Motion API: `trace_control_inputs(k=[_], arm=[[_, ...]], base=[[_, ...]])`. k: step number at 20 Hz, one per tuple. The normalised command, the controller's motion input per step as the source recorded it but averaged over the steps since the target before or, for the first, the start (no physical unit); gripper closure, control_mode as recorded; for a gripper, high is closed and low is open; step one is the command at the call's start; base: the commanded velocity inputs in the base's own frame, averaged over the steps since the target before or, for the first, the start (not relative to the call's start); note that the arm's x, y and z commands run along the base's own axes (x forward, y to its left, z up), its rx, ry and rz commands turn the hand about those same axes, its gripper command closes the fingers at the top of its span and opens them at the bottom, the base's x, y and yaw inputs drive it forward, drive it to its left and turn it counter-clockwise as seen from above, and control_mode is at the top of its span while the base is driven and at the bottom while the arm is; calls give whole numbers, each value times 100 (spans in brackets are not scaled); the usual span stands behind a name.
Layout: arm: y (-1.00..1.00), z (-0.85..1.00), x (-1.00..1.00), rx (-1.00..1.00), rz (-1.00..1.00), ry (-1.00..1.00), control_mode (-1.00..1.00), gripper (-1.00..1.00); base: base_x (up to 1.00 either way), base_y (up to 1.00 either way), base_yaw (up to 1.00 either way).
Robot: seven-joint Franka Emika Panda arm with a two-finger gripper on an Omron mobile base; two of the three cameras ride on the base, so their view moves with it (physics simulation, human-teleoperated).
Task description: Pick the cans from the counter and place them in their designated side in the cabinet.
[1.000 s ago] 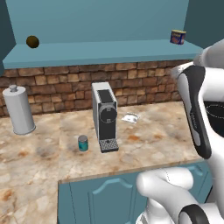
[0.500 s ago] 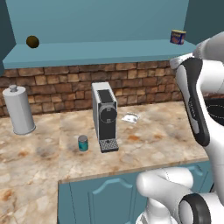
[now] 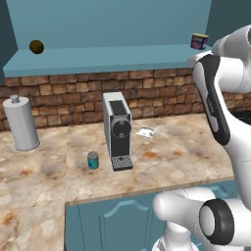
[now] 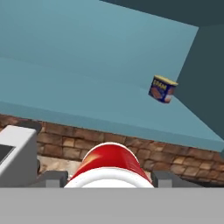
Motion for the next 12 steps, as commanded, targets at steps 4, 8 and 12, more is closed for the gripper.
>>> trace_control_inputs(k=[4,8,12], arm=[[-7,7,31,0,0,-3,-100,100],[-9,0,32,-2,0,0,-100,100],[-10,0,31,-3,0,-1,-100,100]], base=[[0,0,0],[0,0,0],[0,0,0]])
